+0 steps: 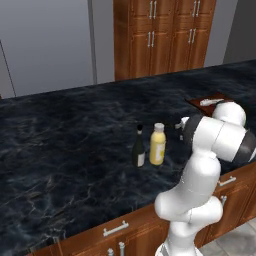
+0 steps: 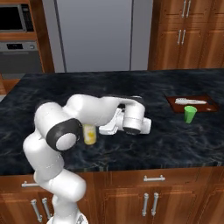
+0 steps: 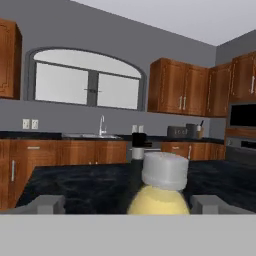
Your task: Place the drinks on the dining counter in a tight cluster.
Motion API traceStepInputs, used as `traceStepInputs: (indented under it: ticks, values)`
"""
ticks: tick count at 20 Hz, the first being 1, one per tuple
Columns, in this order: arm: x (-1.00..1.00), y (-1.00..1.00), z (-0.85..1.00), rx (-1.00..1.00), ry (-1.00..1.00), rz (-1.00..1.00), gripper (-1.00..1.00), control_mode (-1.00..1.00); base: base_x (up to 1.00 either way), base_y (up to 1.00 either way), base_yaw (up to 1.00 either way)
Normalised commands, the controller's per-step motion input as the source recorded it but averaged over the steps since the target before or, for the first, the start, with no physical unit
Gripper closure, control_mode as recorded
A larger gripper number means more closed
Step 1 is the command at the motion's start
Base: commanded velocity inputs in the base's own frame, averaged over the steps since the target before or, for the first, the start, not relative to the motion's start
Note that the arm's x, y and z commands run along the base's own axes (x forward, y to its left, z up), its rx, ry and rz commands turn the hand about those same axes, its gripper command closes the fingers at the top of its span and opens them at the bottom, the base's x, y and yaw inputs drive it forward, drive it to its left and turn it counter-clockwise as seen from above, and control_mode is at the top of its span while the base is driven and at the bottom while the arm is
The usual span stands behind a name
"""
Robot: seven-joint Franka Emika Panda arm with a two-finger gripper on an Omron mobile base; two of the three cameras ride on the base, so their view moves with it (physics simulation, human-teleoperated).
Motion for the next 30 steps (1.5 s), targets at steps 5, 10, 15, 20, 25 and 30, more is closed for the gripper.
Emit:
traceStepInputs:
  ticks: [5,10,15,20,25,30]
  values:
    - [-0.50,0.02,0.37,-0.02,0.02,0.11,-1.00,-1.00,0.00,0.00,0.00]
    - [-0.55,0.10,0.12,0.00,0.00,0.00,-1.00,-1.00,0.00,0.00,0.00]
    - [-0.55,0.08,0.07,0.00,-0.03,0.00,-1.00,-1.00,0.00,0.00,0.00]
    - [-0.33,0.02,0.03,0.00,-0.04,0.00,-1.00,-1.00,0.00,0.00,0.00]
    - [-0.01,0.00,0.00,0.00,0.00,0.00,-1.00,1.00,-0.20,0.02,0.04]
    - [0.00,0.00,0.00,0.00,0.00,0.00,-1.00,1.00,-0.71,0.14,0.22]
